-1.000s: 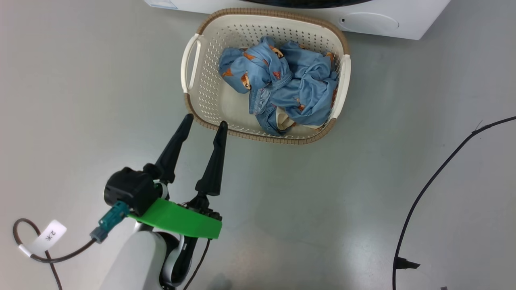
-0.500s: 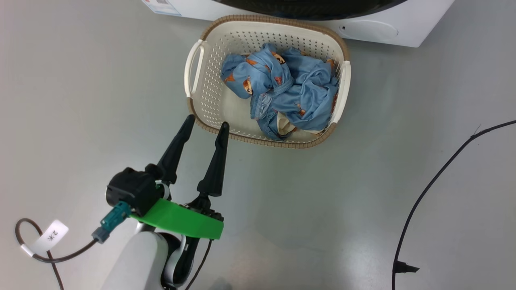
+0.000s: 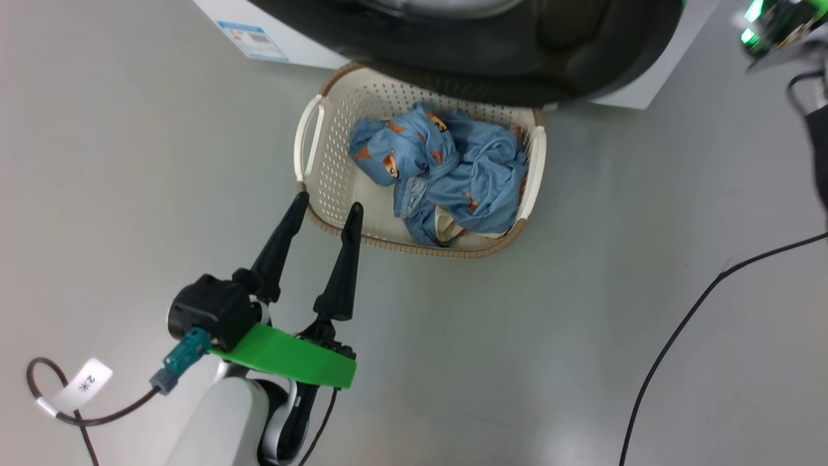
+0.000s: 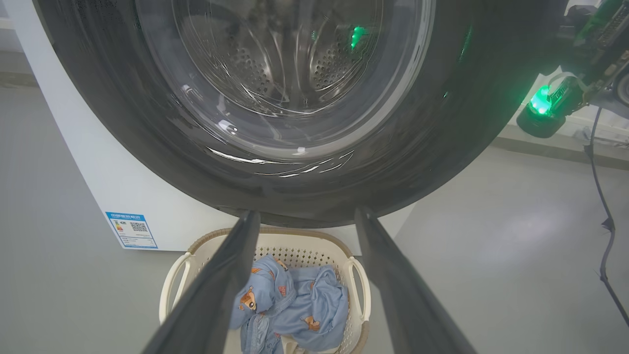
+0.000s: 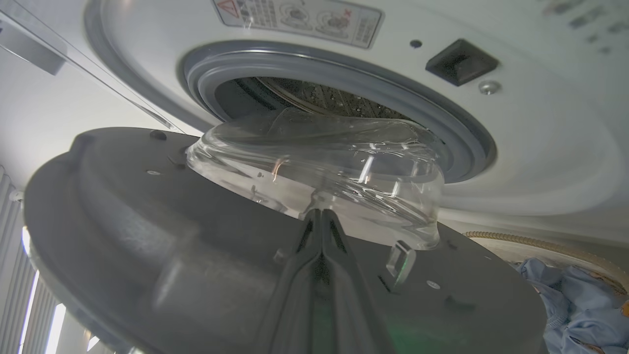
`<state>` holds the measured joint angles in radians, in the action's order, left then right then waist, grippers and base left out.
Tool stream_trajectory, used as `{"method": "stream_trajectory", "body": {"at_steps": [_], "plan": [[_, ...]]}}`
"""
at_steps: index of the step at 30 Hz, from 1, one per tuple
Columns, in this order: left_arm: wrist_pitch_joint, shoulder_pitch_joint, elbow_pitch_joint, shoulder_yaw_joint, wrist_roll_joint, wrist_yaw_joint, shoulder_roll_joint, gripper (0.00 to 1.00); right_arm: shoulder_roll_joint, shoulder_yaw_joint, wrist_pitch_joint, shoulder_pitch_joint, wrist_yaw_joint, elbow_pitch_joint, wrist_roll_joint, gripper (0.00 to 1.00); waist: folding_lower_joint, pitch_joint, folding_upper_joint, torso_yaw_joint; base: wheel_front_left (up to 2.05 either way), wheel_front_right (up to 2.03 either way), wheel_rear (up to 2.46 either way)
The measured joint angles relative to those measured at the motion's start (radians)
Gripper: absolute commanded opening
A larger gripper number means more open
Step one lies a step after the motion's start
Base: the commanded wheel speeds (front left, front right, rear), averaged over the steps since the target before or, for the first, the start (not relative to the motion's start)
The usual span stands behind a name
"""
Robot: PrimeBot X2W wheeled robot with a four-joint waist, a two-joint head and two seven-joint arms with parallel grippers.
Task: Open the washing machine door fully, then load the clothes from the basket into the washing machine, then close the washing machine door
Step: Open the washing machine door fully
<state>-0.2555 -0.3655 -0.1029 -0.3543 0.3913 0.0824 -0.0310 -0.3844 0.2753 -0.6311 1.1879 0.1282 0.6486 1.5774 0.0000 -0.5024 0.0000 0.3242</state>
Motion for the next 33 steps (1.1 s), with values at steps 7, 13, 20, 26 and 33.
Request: {"method": "stream_trajectory", "body": {"at_steps": [7, 13, 20, 26, 33], "plan": [[0.0, 0.03, -0.011, 0.007, -0.015, 0.002, 0.0, 1.0, 0.04, 0.03, -0.028, -0.087, 0.0, -0.037, 0.002, 0.0, 0.0, 0.051, 0.0, -0.015, 0.0, 0.0, 0.0], [0.0, 0.058, -0.02, 0.017, -0.024, 0.003, -0.001, 1.0, 0.053, 0.04, -0.047, -0.143, 0.0, -0.073, 0.011, 0.0, 0.0, 0.095, 0.0, -0.03, 0.0, 0.0, 0.0], [0.0, 0.09, -0.029, 0.03, -0.038, 0.01, -0.001, 1.0, 0.077, 0.062, -0.073, -0.219, 0.0, -0.12, 0.011, 0.0, 0.0, 0.148, 0.0, -0.052, 0.0, 0.0, 0.0], [0.0, 0.105, -0.033, 0.035, -0.045, 0.01, -0.002, 1.0, 0.097, 0.079, -0.09, -0.27, 0.0, -0.152, 0.014, 0.0, 0.0, 0.176, 0.0, -0.062, 0.0, 0.0, 0.0], [0.0, 0.144, -0.045, 0.044, -0.057, 0.019, -0.002, 1.0, 0.123, 0.097, -0.108, -0.343, 0.0, -0.182, 0.015, 0.0, 0.0, 0.22, 0.0, -0.063, 0.0, 0.0, 0.0]]}}
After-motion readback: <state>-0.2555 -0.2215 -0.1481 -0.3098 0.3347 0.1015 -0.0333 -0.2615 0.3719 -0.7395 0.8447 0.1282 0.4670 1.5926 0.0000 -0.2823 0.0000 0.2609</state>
